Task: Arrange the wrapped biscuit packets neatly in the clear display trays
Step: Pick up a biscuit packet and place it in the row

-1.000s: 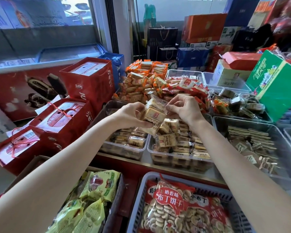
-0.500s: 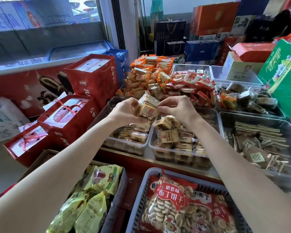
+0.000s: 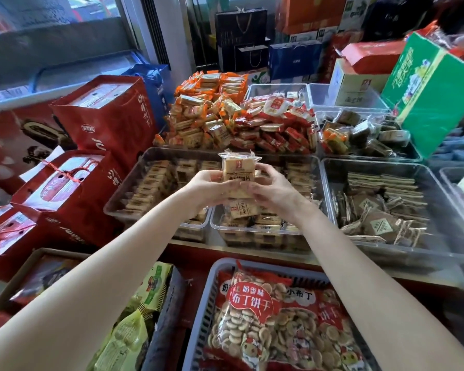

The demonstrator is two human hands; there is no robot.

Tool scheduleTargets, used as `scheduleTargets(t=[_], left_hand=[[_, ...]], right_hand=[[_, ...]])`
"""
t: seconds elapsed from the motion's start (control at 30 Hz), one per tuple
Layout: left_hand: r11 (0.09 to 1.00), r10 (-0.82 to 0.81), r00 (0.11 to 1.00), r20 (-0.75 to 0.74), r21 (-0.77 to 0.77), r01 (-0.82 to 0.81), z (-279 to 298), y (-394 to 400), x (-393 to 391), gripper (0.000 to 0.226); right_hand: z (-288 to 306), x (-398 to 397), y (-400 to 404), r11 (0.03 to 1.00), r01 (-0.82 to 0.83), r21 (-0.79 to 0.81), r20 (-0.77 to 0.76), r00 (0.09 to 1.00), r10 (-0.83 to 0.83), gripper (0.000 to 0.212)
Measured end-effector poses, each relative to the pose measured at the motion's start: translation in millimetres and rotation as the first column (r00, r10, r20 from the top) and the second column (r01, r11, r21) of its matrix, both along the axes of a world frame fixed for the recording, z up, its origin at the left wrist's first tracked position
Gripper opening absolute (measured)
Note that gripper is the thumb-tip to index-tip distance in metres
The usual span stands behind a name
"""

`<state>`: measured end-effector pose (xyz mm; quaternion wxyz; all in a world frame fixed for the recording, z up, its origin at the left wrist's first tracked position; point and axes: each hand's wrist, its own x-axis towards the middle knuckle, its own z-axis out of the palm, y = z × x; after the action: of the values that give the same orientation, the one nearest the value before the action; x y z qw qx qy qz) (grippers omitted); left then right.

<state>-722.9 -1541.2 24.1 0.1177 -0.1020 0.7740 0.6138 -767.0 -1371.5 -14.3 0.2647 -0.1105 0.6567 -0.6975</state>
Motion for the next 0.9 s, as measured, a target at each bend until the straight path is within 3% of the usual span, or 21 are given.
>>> scheduleTargets(t=[0.07,0.13,0.17,0.23,0.27,0.37,0.47,0.6,0.7,0.77,0.9], left_hand=[[0.995,-0.002,0.998,0.056,-0.102,0.008,-1,9,-10,0.032],[0.969,0.004,0.996,0.088,-0.245,0.018,-8,10,-18,0.027],[0.957,0.014,0.996,0.090,-0.291,0.013,-12,7,-22,0.029],[0.930,0.025,0.994,0.105,-0.366,0.015,-25,-1,-26,0.031],[0.912,0.024,0.993,0.111,-0.409,0.024,-31,-6,-26,0.030],[0.831,-0.002,0.994,0.113,-0.552,0.064,-47,-17,-25,0.028],[0.781,-0.004,0.995,0.101,-0.621,0.066,-55,-30,-23,0.032],[0.764,0.037,0.998,0.047,-0.645,0.002,-65,-65,-23,0.032],[0.732,0.067,0.997,0.034,-0.681,-0.026,-74,-100,-18,0.036],[0.698,0.063,0.997,0.036,-0.716,-0.019,-80,-128,-14,0.037],[0.625,0.068,0.997,0.038,-0.781,-0.012,-93,-190,-12,0.038]], right_hand=[[-6,-6,3,0.994,0.102,0.040,-0.038,0.994,-0.100,0.072],[-15,-17,10,0.917,0.259,0.303,-0.171,0.962,-0.214,0.072],[-22,-23,15,0.809,0.339,0.480,-0.256,0.936,-0.241,0.071],[-38,-23,21,0.583,0.375,0.720,-0.334,0.925,-0.183,0.067],[-47,-20,19,0.524,0.346,0.778,-0.332,0.935,-0.124,0.066],[-67,-12,4,0.428,0.258,0.866,-0.319,0.945,0.075,0.070],[-63,-14,-10,0.314,0.301,0.900,-0.373,0.906,0.201,0.080],[-43,-18,-41,0.377,0.486,0.789,-0.600,0.741,0.301,0.065],[-40,-23,-85,0.470,0.492,0.733,-0.671,0.637,0.379,0.054],[-49,-28,-119,0.488,0.415,0.768,-0.634,0.603,0.484,0.055],[-80,-44,-184,0.432,0.254,0.865,-0.485,0.642,0.593,0.059]])
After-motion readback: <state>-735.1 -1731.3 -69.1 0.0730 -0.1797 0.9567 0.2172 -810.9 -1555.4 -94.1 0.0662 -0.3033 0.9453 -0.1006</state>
